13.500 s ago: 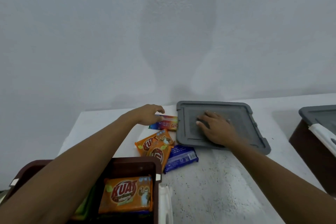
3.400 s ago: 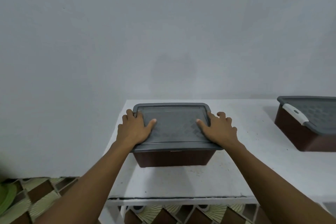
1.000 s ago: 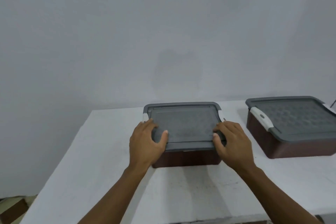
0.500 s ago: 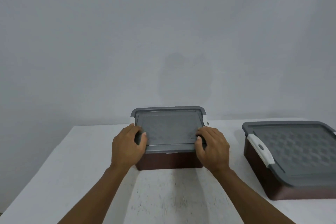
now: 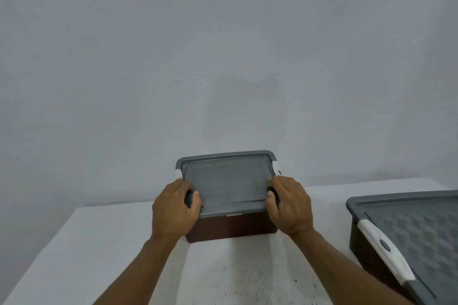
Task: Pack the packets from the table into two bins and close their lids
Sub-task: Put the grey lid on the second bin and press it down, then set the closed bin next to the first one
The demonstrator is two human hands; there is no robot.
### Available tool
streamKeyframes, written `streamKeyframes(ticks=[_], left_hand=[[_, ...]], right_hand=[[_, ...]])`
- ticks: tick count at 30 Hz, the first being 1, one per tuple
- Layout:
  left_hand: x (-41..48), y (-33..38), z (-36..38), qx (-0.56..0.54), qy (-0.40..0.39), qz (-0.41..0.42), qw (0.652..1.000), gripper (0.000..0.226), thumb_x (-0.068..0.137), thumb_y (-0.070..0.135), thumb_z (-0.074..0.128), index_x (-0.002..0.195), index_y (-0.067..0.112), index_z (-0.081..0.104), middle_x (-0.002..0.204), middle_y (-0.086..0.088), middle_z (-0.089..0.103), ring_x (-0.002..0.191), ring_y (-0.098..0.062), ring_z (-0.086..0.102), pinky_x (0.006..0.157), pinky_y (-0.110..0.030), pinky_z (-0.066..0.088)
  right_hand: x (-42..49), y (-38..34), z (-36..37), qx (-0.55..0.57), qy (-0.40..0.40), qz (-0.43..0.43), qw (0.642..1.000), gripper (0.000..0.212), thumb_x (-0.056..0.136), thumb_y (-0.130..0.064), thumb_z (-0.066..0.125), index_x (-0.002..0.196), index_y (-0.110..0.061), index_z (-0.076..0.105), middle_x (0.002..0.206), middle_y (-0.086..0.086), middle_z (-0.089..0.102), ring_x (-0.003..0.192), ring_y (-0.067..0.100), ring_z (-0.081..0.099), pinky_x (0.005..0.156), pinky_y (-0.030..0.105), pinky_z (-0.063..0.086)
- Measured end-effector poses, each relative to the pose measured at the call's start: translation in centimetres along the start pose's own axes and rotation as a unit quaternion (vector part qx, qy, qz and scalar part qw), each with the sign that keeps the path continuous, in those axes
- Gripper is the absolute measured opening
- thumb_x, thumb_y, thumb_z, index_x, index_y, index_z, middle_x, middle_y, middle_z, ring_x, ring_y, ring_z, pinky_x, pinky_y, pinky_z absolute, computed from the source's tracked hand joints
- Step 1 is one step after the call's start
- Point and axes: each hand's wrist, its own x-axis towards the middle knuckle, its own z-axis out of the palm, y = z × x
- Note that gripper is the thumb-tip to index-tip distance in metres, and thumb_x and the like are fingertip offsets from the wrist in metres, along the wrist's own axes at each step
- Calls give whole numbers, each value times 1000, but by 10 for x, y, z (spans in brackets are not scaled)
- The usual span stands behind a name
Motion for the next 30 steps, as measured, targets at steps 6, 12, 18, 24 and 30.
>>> streamKeyframes(ticks=[6,12,18,24,30], left_hand=[[0,2,-4,20,-10,25,999,37,90,37,32,75,19,60,74,8,53,65,-11,48,53,-25,34],[-4,15,-13,87,-50,38,994,52,95,37,22,78,13,64,77,-5,64,67,-23,56,64,-33,47],[-29,71,-2,86,-111,50,989,47,96,52,26,102,23,63,100,2,68,92,-19,63,85,-38,49],[-61,187,33,3,-140,52,989,50,95,54,32,119,18,59,123,-1,60,114,-22,55,106,-40,38],[-90,344,68,-190,-230,-89,950,42,92,51,53,124,23,50,122,-2,49,99,-18,55,88,-32,44]], right_hand=[[1,-8,-12,-6,-80,57,995,21,90,-35,43,92,-20,57,88,-7,58,80,8,51,71,17,41],[1,-23,-61,-36,-224,34,973,19,95,-36,47,95,-20,59,91,-5,62,81,15,56,70,25,44],[-16,1,-161,-80,-201,49,975,31,96,-41,47,121,-27,59,121,-12,60,113,13,54,93,28,43],[-68,103,-258,-145,-247,159,945,37,94,-43,51,124,-23,58,126,1,60,115,20,54,95,32,42],[-116,194,-344,-187,-247,190,932,32,93,-47,47,117,-29,58,126,-7,57,112,14,48,97,34,39]])
